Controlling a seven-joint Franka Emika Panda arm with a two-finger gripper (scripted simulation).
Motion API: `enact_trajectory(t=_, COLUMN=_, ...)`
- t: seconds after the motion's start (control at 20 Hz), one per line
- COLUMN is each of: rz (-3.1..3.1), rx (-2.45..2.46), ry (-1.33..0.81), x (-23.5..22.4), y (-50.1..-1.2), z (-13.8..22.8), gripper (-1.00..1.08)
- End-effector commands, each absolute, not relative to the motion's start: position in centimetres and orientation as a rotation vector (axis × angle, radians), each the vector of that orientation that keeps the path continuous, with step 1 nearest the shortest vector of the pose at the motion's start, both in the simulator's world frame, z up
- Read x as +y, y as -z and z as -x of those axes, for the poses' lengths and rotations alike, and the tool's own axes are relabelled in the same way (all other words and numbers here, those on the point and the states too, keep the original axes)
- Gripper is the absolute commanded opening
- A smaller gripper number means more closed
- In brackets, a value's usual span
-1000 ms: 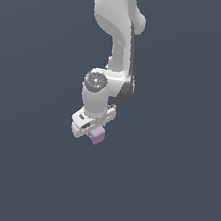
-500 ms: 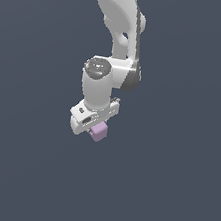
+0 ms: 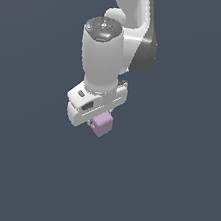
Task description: Pick up the object and move it to a goal position.
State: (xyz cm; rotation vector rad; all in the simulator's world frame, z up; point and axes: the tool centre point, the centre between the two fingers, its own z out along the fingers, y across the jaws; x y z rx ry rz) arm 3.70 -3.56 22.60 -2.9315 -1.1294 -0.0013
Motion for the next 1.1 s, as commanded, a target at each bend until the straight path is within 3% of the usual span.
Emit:
enact_trajectory(t=0.0, rz=2.931, rx=-1.129, ry=0.001, x=-3.2, y=-25.2, z=-4.3, gripper=-1.0)
enact_trajectory(t=0.5, rz=2.931, rx=-1.129, ry=0.001, x=-2.1, y=-34.3, z=-6.5, gripper=-1.0)
enact_trajectory(t=1.05, rz=2.931, rx=-1.128, ry=0.001, x=-1.3, y=-40.8, z=-8.2, gripper=-1.0)
